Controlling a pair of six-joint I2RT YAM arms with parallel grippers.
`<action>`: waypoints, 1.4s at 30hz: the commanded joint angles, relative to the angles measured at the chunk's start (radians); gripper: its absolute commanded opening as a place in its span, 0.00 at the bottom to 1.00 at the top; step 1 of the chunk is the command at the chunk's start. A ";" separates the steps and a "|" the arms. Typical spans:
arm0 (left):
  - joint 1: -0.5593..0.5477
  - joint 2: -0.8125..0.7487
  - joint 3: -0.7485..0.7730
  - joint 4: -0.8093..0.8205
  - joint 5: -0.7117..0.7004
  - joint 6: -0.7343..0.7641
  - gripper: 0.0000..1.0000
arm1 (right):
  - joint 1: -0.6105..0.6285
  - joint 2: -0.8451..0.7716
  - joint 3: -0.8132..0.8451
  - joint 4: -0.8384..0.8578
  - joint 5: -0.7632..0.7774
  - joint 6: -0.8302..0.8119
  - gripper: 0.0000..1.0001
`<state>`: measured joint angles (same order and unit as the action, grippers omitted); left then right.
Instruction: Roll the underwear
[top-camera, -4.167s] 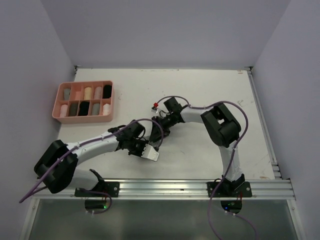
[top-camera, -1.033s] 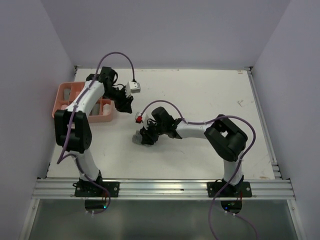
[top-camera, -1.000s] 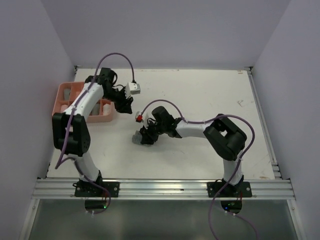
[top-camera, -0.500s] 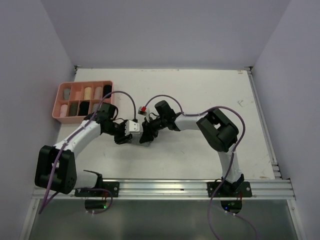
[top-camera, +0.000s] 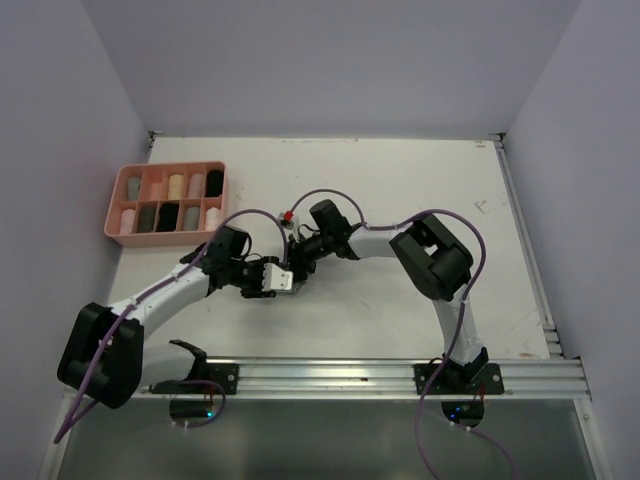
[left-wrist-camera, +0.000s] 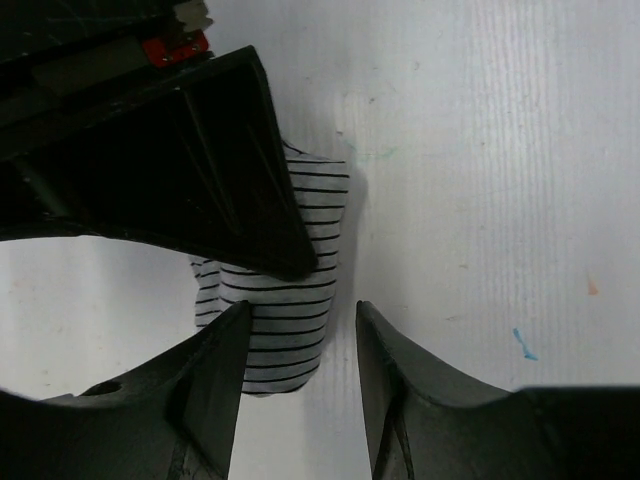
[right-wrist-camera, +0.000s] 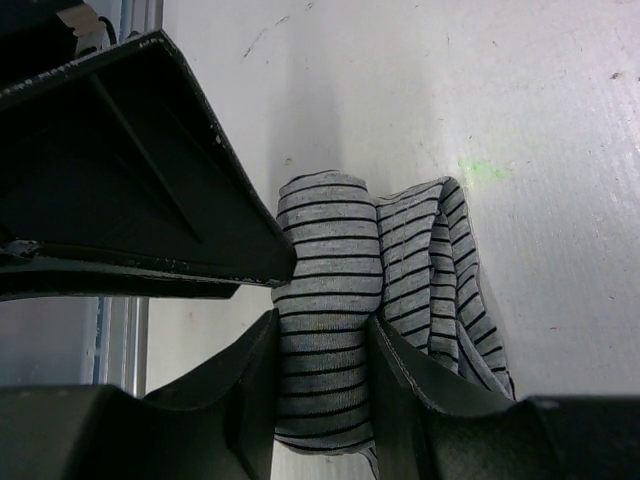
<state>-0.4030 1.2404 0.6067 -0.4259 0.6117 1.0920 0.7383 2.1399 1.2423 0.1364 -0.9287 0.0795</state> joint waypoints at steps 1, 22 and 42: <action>-0.003 -0.030 -0.010 0.148 -0.036 0.003 0.50 | 0.018 0.104 -0.060 -0.218 0.103 -0.032 0.08; -0.013 0.250 0.054 -0.055 -0.122 0.143 0.27 | 0.018 0.089 0.017 -0.271 0.106 -0.033 0.34; -0.013 0.562 0.321 -0.421 -0.145 0.129 0.08 | -0.231 -0.426 -0.268 0.049 0.344 0.184 0.48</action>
<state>-0.4210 1.6730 0.9565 -0.6285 0.6216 1.2472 0.5125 1.8378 0.9955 0.1425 -0.6903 0.2588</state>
